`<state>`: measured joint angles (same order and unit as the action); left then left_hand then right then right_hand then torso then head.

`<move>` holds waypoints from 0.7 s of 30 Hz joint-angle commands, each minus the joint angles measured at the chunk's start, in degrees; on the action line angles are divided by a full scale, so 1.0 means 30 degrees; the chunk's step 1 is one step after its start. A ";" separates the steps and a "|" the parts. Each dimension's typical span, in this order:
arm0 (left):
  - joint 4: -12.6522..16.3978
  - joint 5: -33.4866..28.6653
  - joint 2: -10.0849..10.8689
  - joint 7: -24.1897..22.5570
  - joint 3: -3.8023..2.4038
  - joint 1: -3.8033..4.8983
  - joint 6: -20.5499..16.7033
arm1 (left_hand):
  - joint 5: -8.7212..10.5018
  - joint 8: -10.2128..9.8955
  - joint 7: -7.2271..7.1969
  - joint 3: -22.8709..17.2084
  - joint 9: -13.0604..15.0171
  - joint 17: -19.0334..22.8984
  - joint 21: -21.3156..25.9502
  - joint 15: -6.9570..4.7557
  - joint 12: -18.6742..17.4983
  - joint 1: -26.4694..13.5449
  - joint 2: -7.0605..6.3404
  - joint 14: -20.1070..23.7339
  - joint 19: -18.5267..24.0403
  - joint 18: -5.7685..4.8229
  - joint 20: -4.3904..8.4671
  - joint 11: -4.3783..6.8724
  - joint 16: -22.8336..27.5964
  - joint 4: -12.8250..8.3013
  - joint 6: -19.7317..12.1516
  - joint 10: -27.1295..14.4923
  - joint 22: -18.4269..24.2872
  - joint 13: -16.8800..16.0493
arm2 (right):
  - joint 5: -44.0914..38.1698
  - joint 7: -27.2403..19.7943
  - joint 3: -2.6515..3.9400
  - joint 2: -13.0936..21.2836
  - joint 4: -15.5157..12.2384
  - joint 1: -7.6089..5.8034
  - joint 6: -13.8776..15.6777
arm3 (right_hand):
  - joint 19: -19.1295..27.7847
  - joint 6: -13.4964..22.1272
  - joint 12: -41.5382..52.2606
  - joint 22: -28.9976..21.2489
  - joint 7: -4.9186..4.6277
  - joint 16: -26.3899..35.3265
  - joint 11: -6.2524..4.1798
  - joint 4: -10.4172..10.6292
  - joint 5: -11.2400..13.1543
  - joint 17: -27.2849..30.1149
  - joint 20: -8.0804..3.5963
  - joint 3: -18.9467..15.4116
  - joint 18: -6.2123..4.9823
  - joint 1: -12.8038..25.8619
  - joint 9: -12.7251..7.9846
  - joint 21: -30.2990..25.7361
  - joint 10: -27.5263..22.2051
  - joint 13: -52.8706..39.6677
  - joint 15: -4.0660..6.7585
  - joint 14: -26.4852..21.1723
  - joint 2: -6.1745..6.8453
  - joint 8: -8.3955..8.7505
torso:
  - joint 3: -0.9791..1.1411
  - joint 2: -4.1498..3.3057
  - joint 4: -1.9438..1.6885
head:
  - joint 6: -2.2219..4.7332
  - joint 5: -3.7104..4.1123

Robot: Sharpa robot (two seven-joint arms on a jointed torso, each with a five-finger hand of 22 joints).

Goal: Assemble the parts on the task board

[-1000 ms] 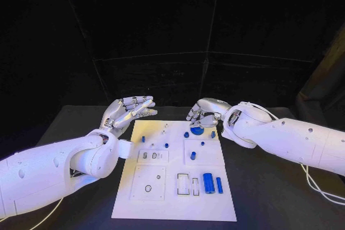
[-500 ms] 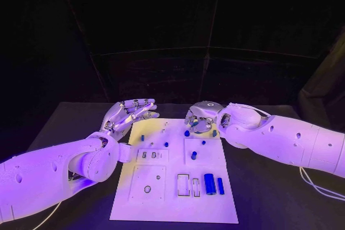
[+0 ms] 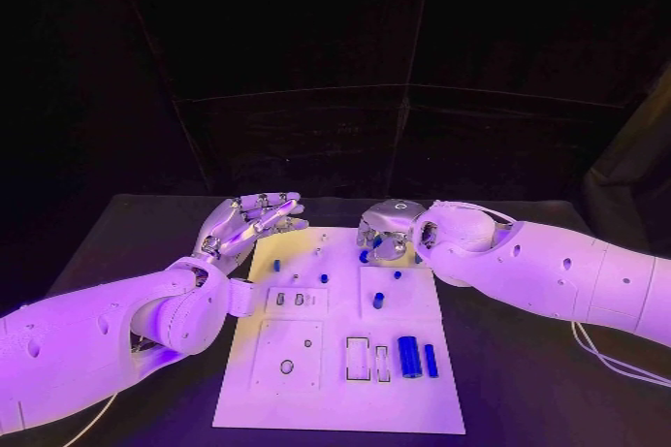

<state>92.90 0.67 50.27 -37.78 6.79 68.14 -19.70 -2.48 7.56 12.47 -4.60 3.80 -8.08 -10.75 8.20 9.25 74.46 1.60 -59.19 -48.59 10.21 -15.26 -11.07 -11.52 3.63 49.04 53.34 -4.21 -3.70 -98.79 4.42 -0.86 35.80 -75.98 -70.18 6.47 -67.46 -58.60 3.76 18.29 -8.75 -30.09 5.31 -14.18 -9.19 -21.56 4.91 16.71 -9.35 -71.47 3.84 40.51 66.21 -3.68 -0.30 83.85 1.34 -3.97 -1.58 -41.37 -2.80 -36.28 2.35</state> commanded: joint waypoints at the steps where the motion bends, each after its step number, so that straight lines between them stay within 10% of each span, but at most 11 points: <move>1: 0.0002 0.0045 0.0001 -0.0043 -0.0017 0.0037 0.0212 | -0.0073 -0.0071 0.0637 0.0030 -0.0029 0.0008 0.0129 0.0126 -0.0069 -0.0021 0.0213 -0.0075 -0.0124 0.0102 0.0048 -0.0085 0.0116 -0.0115 -0.0038 -0.0045 0.0028 0.0019 | -0.0434 0.0109 0.0015 -0.0092 0.0052 -0.0049 -0.0777 | 0.0108 -0.0030 -0.0046 0.0158 -0.0024 -0.0425 -0.0015 0.0100 0.0035 -0.0333 0.0000 0.0172 -0.0360 0.0027 0.0012 0.0281 0.0019 -0.0004 0.0069 0.0707 0.0105 0.0043 | 0.0007 -0.0086 -0.0033 | -0.0030 -0.0058; 21: -0.0032 -0.0088 0.0113 0.0065 -0.0020 0.0055 0.0213 | -0.0074 -0.0102 0.0653 0.0044 -0.0028 -0.0004 0.0159 0.0123 -0.0104 -0.0034 0.0234 -0.0123 -0.0165 0.0107 0.0047 -0.0096 0.0132 -0.0134 -0.0055 -0.0074 0.0044 0.0019 | -0.0555 0.0107 0.0006 -0.0481 0.0427 -0.0045 -0.1119 | 0.0180 -0.1111 0.0003 0.1685 0.0094 -0.5880 -0.0224 0.0509 0.1240 -0.4930 -0.0099 0.2499 -0.0392 -0.0290 0.0094 0.2904 0.0954 -0.0023 0.0221 0.0692 -0.0428 -0.0143 | 0.0028 -0.0332 -0.0111 | -0.0171 -0.0124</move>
<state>92.81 0.50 50.60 -37.47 6.78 68.19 -19.70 -2.48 7.56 12.47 -4.44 3.81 -8.09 -10.45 8.41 9.25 74.26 1.80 -59.40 -48.77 10.20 -15.08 -11.07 -11.52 3.47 49.04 53.34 -4.15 -3.71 -99.80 4.64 -0.80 34.39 -74.78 -70.27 3.27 -67.24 -61.40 3.75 23.15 -8.45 -46.98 4.65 -12.68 -5.83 -35.66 4.68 23.71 -9.35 -72.12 4.03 48.90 68.67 -3.67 -0.09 84.05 0.70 -4.16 -1.51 -42.25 -3.10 -36.76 2.02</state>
